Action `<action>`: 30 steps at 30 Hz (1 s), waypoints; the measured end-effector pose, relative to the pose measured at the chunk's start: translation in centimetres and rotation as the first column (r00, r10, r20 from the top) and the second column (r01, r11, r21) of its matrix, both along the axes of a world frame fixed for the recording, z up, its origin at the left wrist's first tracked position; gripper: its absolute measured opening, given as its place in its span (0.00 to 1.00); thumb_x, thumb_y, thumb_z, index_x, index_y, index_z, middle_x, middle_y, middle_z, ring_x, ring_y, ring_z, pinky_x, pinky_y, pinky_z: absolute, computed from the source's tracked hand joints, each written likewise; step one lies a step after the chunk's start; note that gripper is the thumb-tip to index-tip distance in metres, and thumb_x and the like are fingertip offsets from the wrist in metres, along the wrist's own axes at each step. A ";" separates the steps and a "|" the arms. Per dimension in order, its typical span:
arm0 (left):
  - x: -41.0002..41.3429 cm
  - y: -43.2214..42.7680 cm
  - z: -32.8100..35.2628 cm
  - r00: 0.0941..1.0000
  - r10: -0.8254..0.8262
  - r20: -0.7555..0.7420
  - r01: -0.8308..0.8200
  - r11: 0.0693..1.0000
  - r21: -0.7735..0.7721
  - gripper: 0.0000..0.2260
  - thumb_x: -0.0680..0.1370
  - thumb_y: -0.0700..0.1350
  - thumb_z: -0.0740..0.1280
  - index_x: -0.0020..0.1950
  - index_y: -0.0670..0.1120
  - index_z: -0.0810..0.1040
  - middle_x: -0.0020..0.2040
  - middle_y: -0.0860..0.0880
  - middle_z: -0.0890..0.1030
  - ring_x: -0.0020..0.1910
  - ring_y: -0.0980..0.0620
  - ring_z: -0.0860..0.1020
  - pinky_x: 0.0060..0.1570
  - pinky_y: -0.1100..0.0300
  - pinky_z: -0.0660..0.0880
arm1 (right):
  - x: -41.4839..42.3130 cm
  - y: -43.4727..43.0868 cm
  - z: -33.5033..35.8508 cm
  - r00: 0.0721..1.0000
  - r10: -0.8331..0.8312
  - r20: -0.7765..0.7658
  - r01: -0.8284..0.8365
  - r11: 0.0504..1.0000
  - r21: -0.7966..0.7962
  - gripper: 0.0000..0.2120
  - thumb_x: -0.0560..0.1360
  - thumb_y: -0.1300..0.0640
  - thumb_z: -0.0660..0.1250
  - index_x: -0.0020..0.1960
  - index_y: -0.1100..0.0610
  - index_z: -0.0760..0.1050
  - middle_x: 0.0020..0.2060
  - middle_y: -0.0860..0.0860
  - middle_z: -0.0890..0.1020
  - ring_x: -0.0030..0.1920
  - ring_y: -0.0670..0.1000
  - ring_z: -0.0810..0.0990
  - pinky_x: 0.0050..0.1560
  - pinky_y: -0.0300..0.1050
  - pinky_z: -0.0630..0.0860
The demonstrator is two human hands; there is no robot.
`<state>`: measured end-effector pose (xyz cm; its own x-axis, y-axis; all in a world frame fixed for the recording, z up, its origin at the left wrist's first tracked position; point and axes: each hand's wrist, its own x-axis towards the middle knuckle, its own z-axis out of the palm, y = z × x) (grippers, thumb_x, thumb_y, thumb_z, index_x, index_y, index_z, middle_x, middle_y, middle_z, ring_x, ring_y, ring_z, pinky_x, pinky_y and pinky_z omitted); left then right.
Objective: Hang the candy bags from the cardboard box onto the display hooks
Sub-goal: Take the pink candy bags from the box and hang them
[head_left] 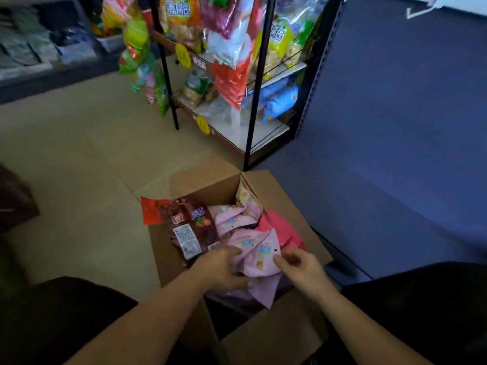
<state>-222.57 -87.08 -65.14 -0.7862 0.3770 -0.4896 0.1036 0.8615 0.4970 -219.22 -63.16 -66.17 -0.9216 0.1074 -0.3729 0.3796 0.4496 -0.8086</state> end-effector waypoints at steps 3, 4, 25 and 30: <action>0.1 -0.5 -1.9 0.993 -0.067 -0.096 0.054 0.990 -0.129 0.23 0.72 0.62 0.71 0.60 0.49 0.78 0.57 0.46 0.82 0.57 0.43 0.80 0.52 0.51 0.78 | -0.8 -0.9 -0.7 0.999 -0.051 0.018 0.051 0.999 -0.001 0.10 0.76 0.57 0.76 0.54 0.62 0.83 0.48 0.53 0.85 0.50 0.51 0.82 0.48 0.37 0.77; 0.0 -0.5 -2.3 0.989 -0.065 -0.133 0.049 0.991 -0.122 0.19 0.73 0.60 0.69 0.56 0.49 0.78 0.54 0.46 0.82 0.54 0.42 0.81 0.48 0.52 0.78 | -1.0 -1.1 -0.8 0.999 -0.042 0.029 0.041 0.998 0.043 0.11 0.76 0.54 0.76 0.55 0.59 0.83 0.49 0.51 0.85 0.51 0.50 0.83 0.50 0.42 0.78; 3.6 4.9 -0.9 0.943 0.023 -0.332 0.090 0.943 0.320 0.17 0.81 0.50 0.57 0.61 0.53 0.83 0.61 0.53 0.84 0.65 0.48 0.78 0.62 0.50 0.77 | -3.4 -1.9 2.9 0.918 -0.383 0.097 0.396 0.891 -0.221 0.14 0.70 0.71 0.76 0.48 0.55 0.81 0.40 0.50 0.85 0.40 0.50 0.85 0.35 0.41 0.81; 2.9 5.5 1.1 0.991 -0.039 -0.130 0.088 0.913 0.399 0.18 0.78 0.42 0.64 0.66 0.52 0.81 0.68 0.53 0.80 0.71 0.57 0.72 0.72 0.60 0.69 | -2.2 -1.6 3.2 0.899 -0.434 0.056 0.435 0.873 -0.222 0.15 0.70 0.72 0.74 0.45 0.52 0.81 0.44 0.53 0.87 0.43 0.52 0.85 0.37 0.44 0.81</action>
<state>-219.68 -81.61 -64.05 -0.7961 0.5740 -0.1919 0.2297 0.5799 0.7817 -221.39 -64.77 -63.00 -0.7995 0.4106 -0.4385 0.4987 0.0466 -0.8655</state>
